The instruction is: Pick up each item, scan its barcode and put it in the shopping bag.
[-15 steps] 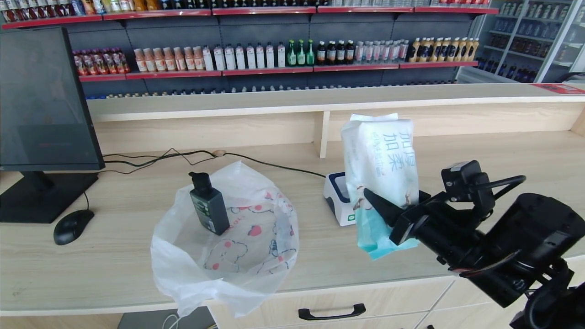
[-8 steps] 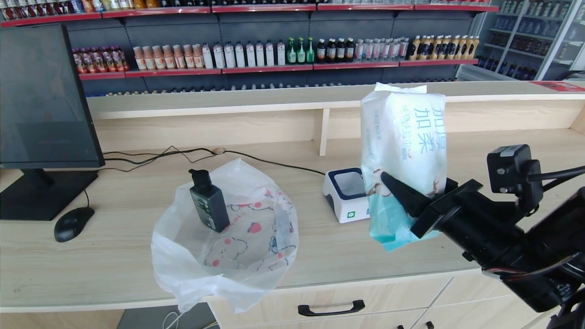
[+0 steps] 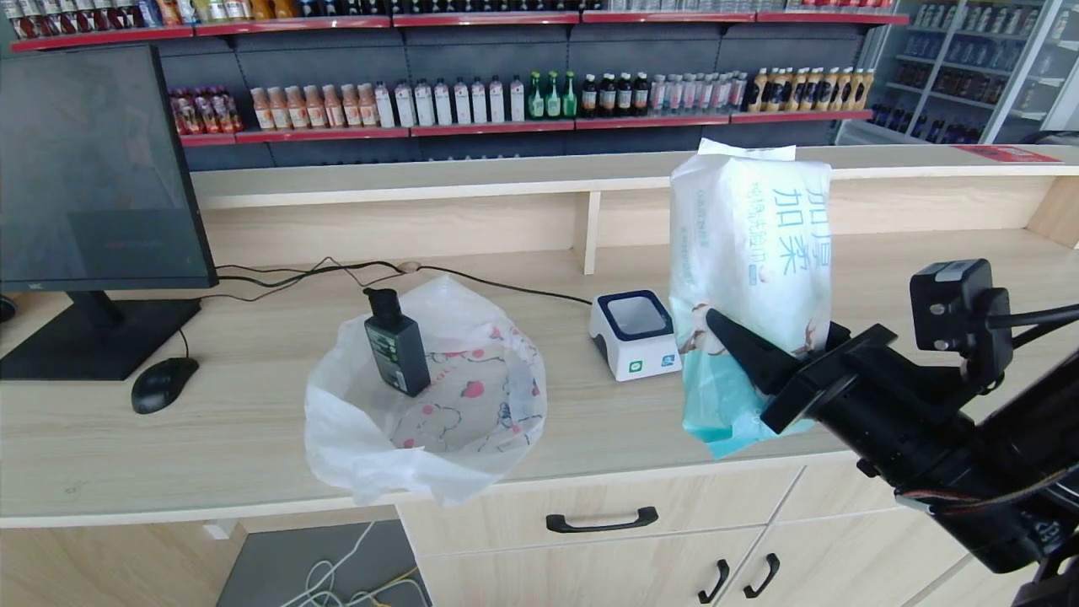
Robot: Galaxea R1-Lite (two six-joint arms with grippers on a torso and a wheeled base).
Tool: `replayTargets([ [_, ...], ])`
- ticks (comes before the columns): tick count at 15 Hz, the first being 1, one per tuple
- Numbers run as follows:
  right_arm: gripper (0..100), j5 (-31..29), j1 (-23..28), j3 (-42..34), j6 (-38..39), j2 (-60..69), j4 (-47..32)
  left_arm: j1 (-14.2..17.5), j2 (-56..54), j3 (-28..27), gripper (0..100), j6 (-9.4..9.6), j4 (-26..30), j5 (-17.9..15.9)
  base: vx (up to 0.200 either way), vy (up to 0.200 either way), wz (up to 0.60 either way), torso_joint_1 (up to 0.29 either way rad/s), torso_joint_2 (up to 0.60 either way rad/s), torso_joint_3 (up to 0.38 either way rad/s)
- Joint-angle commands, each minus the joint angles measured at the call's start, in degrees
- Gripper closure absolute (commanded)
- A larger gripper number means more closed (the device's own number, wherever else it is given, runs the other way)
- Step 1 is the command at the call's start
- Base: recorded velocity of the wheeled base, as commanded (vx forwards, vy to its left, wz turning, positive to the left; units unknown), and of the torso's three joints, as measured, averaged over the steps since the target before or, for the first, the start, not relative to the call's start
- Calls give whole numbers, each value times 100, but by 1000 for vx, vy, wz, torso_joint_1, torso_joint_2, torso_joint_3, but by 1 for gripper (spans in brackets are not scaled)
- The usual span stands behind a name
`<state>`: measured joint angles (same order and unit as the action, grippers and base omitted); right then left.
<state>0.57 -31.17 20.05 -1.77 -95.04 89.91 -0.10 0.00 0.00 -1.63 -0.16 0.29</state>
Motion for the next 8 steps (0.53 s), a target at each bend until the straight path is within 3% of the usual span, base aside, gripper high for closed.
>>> replayTargets([
  [1,100,4,-3,16,1,-32,9,1,0,0,0,-4,-2,6,0,0,600,2,2,7],
  [8,100,4,-12,148,-8,-208,9,1,0,0,0,-4,-2,6,0,0,600,2,6,-1],
])
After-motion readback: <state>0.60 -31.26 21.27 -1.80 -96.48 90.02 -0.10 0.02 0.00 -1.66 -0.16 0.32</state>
